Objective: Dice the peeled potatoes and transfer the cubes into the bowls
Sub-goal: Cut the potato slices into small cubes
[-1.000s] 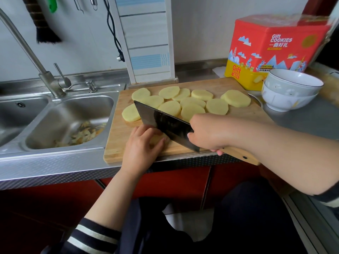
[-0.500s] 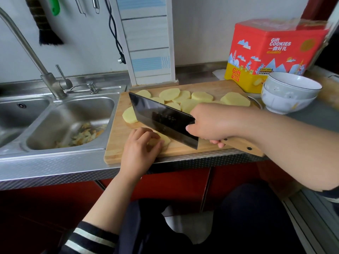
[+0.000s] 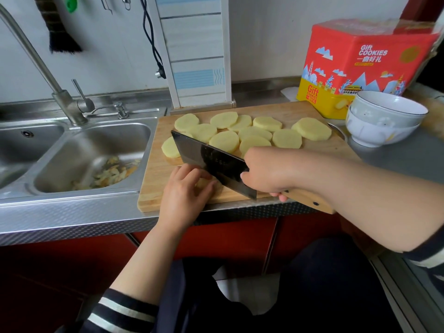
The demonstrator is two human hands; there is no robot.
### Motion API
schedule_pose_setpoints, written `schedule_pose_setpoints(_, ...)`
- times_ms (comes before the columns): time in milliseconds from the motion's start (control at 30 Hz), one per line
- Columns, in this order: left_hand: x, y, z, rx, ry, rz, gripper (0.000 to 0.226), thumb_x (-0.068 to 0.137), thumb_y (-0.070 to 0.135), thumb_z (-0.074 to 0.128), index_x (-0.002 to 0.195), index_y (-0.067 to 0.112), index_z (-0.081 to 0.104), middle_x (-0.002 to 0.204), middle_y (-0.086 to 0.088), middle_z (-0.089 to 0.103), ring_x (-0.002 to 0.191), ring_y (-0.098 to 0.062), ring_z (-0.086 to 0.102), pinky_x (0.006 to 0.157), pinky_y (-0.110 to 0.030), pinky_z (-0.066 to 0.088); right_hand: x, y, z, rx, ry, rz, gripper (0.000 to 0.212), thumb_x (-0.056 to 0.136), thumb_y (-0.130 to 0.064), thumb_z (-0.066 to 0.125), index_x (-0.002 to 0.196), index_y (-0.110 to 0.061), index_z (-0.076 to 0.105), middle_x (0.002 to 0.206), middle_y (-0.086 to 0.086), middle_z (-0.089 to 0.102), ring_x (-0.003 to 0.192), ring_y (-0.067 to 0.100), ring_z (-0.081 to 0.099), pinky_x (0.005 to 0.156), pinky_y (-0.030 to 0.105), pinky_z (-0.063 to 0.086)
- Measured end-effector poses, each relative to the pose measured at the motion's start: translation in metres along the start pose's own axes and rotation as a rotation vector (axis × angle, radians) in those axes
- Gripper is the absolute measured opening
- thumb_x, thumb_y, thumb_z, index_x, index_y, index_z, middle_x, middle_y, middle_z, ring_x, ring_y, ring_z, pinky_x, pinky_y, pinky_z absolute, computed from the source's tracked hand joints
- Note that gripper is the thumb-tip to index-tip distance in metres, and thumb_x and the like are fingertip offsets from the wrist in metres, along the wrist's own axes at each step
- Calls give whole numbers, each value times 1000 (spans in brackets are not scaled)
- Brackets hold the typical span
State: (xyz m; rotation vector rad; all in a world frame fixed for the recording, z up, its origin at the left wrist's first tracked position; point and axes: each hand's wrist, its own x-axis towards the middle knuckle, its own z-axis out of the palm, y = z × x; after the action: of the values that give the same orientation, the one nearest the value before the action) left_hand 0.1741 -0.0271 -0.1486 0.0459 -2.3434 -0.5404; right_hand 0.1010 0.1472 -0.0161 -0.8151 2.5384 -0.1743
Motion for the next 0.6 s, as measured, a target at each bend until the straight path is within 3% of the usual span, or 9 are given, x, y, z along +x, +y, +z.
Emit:
schedule_pose_setpoints(167, -1, 2, -2, -17, 4, 1, 17, 85, 28, 69, 87, 12, 69, 97, 1, 61, 90, -19, 54, 71, -29, 45, -2, 13, -7, 80, 24, 11, 25, 102, -22, 41, 107, -1, 53, 64, 15, 59, 39, 20, 51, 38, 21, 41)
schedule_pose_setpoints(500, -6, -2, -1, -16, 49, 11, 17, 86, 25, 68, 84, 9, 65, 93, 0, 59, 87, -18, 51, 70, -28, 44, -15, -2, -14, 41, 60, -60, 28, 102, -26, 41, 88, -4, 52, 51, 10, 56, 33, 17, 50, 40, 19, 41)
schedule_pose_setpoints(600, -5, -2, 0, -23, 50, 29, 20, 89, 29, 65, 85, 9, 65, 93, 1, 59, 84, -18, 51, 68, -28, 44, -13, -4, -11, 27, 33, -52, 30, 102, -25, 40, 95, 0, 55, 49, 10, 56, 34, 19, 51, 39, 19, 43)
